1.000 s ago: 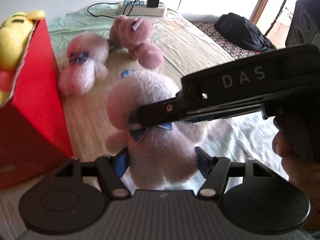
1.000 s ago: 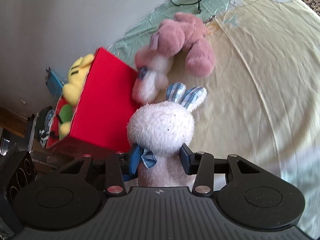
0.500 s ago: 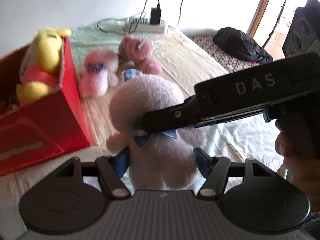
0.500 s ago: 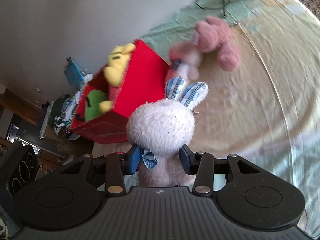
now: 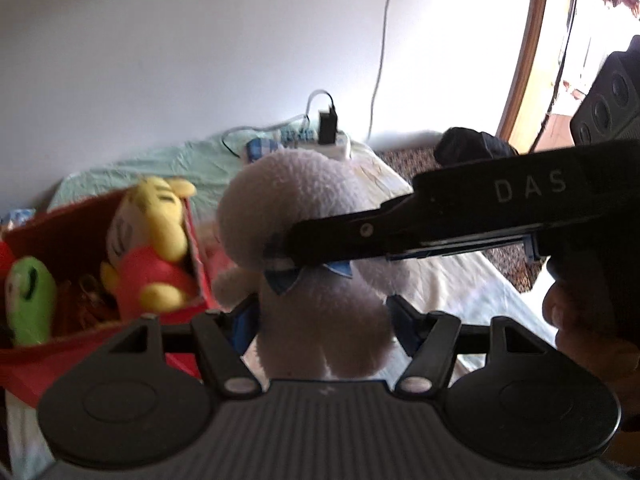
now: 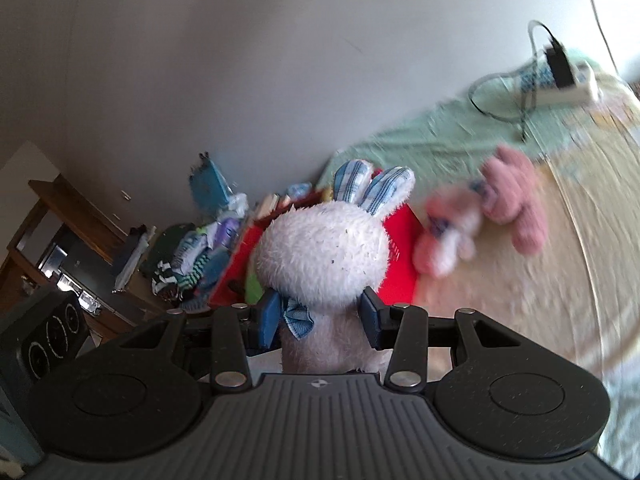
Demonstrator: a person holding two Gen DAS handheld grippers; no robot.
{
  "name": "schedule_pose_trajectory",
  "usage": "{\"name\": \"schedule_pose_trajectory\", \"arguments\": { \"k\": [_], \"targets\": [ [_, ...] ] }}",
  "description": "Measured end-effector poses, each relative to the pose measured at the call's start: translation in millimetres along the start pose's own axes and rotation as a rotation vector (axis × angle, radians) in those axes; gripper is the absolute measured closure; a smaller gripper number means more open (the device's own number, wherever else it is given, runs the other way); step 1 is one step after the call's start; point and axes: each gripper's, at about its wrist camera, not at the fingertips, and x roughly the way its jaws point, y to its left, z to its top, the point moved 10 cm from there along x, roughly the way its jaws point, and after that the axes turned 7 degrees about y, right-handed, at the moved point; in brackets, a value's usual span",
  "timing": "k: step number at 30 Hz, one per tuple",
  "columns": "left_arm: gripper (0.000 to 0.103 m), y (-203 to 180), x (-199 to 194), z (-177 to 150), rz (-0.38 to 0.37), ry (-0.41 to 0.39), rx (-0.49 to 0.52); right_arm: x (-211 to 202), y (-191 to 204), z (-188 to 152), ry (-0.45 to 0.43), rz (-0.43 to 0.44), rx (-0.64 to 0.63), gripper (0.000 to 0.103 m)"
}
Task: Organize objects
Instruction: 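Lift and carry the bunny with the right gripper over the red box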
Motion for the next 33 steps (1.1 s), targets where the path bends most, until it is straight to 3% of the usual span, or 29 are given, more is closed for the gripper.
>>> {"name": "schedule_pose_trajectory", "arguments": {
  "k": [7, 12, 23, 33],
  "targets": [
    [0.035, 39, -6, 21, 0.021, -0.014, -0.032, 22, 30, 22, -0.037, -0.030, -0.081, 0.059],
    [0.035, 74, -10, 28, 0.033, 0.006, -0.042, 45, 47, 31, -0.050, -0.034, -0.063, 0.059],
    [0.035, 144, -13, 30, 0.058, 0.054, -0.042, 97, 84, 40, -0.070, -0.061, -0.045, 0.059],
    [0.035, 185, 9, 20, 0.057, 0.114, -0.030, 142, 88, 41, -0.059, -0.124, -0.015, 0.060]
  ]
}}
